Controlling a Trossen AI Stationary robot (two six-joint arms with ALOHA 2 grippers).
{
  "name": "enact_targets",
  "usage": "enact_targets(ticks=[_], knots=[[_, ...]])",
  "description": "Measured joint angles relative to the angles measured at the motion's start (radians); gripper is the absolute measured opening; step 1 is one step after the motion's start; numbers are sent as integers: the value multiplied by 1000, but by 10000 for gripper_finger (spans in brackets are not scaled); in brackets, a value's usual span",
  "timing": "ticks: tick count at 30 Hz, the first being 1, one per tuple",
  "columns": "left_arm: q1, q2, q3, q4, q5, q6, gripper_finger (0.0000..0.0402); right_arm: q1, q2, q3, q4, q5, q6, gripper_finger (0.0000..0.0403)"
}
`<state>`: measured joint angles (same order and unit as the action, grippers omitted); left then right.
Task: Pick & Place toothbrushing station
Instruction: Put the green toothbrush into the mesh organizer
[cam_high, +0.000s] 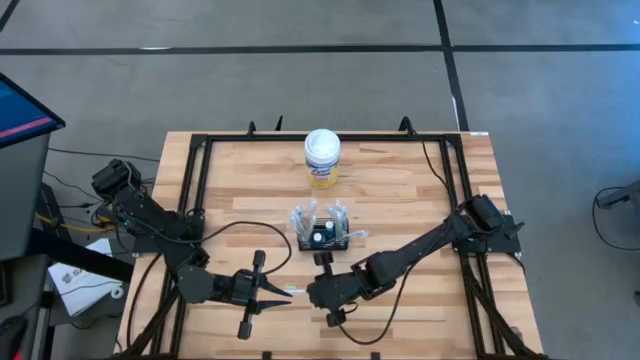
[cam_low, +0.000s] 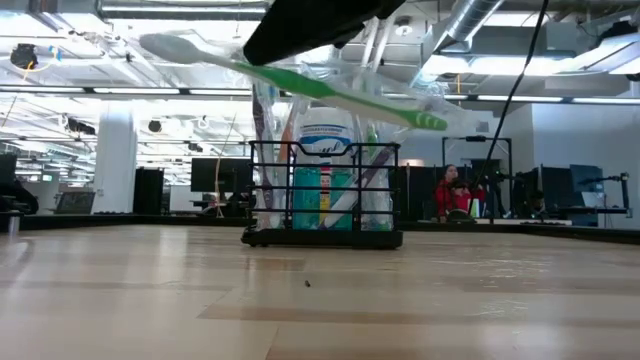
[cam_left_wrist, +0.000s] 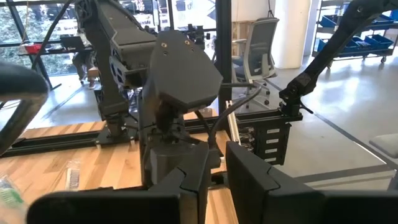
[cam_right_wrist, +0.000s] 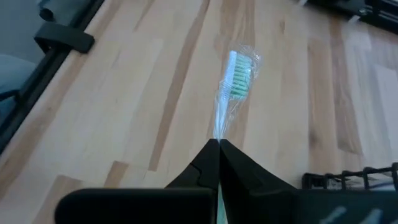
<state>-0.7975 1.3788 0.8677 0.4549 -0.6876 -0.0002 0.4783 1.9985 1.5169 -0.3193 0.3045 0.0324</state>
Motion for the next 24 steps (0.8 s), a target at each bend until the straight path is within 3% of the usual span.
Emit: enact_targets(ticks=[9, 15, 19, 24], knots=[[0, 0, 0, -3, 0, 0, 49, 21, -20, 0, -17, 50, 18, 0], [0, 0, 0, -3, 0, 0, 49, 46, -112, -26, -39, 99, 20, 0], [0, 0, 0, -3, 0, 0, 49, 59, -208, -137, 34, 133, 20, 0], [0, 0, 0, -2, 0, 1, 49, 72, -358, -324, 277, 150, -4, 0]])
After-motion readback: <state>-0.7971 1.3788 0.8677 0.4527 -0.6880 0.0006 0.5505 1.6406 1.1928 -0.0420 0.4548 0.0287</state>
